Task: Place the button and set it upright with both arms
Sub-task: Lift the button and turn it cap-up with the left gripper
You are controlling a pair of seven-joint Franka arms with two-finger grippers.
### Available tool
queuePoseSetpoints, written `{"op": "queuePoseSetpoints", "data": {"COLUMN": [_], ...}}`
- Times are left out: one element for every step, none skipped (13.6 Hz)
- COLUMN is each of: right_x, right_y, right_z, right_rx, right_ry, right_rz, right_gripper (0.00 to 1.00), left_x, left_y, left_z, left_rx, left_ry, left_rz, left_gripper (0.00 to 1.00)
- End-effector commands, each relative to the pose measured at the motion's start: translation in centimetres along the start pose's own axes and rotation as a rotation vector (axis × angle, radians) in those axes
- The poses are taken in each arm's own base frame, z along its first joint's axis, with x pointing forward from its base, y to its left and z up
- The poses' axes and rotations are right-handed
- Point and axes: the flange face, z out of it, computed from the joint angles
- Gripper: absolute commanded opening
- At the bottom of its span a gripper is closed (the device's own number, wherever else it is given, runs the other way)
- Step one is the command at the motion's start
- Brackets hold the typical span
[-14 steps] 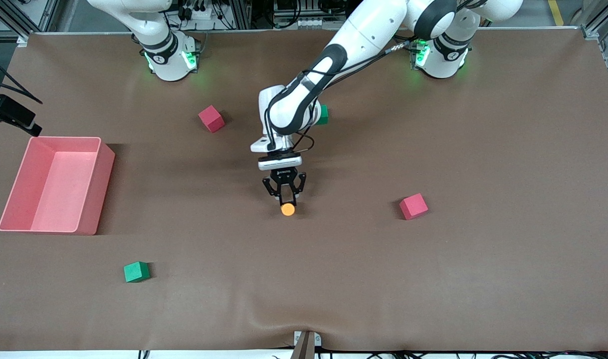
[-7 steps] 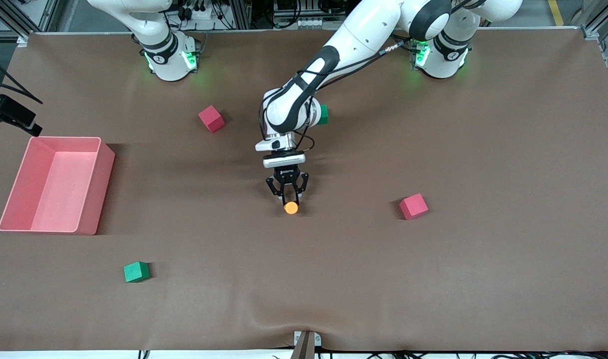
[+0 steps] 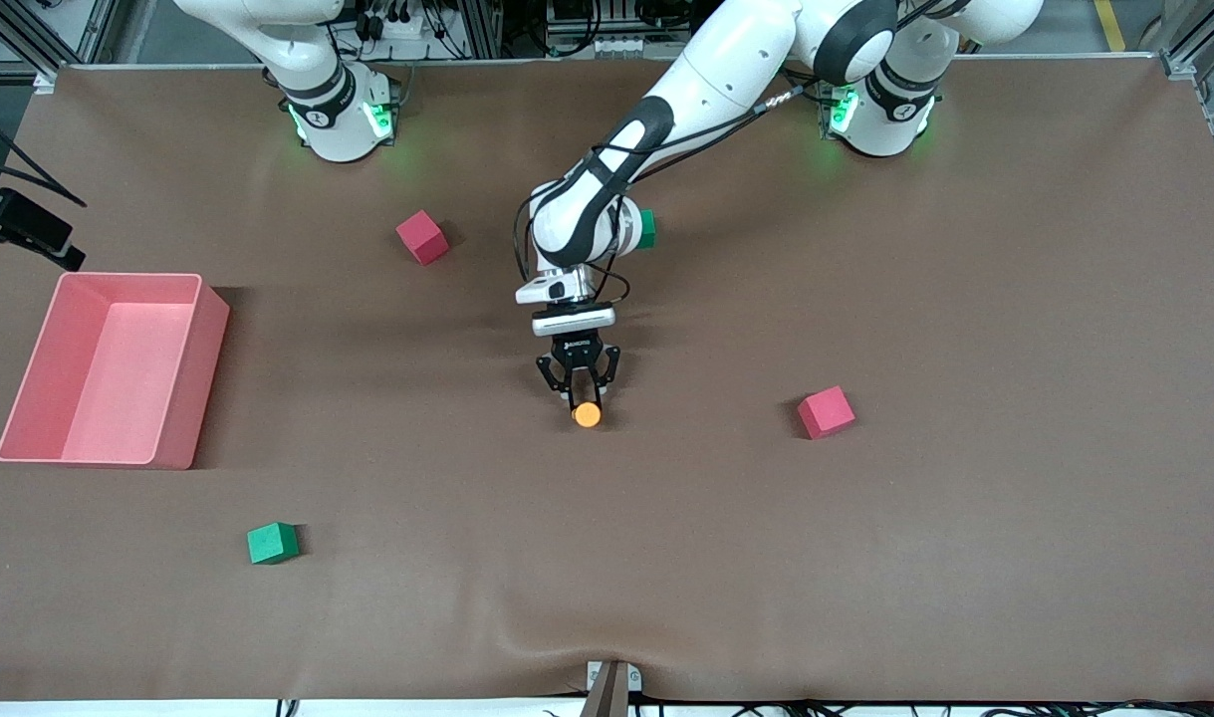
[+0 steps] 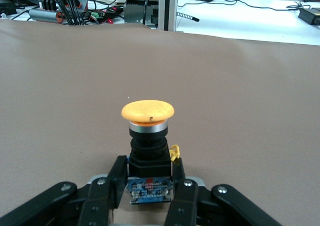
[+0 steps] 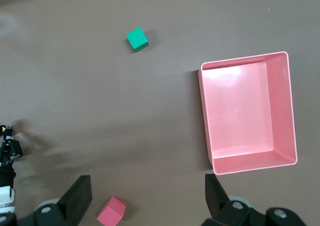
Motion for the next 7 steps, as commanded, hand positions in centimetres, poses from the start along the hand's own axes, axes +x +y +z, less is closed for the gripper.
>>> {"op": "queuePoseSetpoints", "data": {"right_x": [0.2, 0.2, 0.2, 0.1, 0.2, 0.2, 0.2], "right_y": [0.1, 0.2, 0.2, 0.1, 0.2, 0.2, 0.2], "right_z": [-0.4, -0.4, -0.4, -0.4, -0.4, -0.4, -0.4], "right_rx": [-0.009, -0.009, -0.009, -0.009, -0.009, -0.009, -0.009], "right_ry": [-0.003, -0.006, -0.006, -0.006, -0.006, -0.006, -0.004], "right_rz": [-0.006, -0.006, -0.006, -0.008, -0.006, -0.006, -0.006], "right_gripper": [1.00, 1.00, 1.00, 1.00, 1.00, 1.00, 1.00], "left_x": [-1.8, -1.9, -2.1, -2.3, -2.7, -2.8, -2.8], "left_y": [1.2, 1.2, 1.3, 1.3, 1.4, 1.4, 1.3], "left_z": [0.9, 0.8, 0.7, 0.5, 0.4, 0.4, 0.4], "left_rx": [-0.070, -0.071, -0.072, -0.075, -0.076, -0.076, -0.075], "left_ry": [0.011, 0.008, 0.004, 0.002, -0.001, -0.001, -0.001], "left_rz": [-0.082, -0.083, -0.084, -0.081, -0.077, -0.078, -0.077], "left_gripper": [0.07, 0.10, 0.17, 0.23, 0.29, 0.34, 0.45]}}
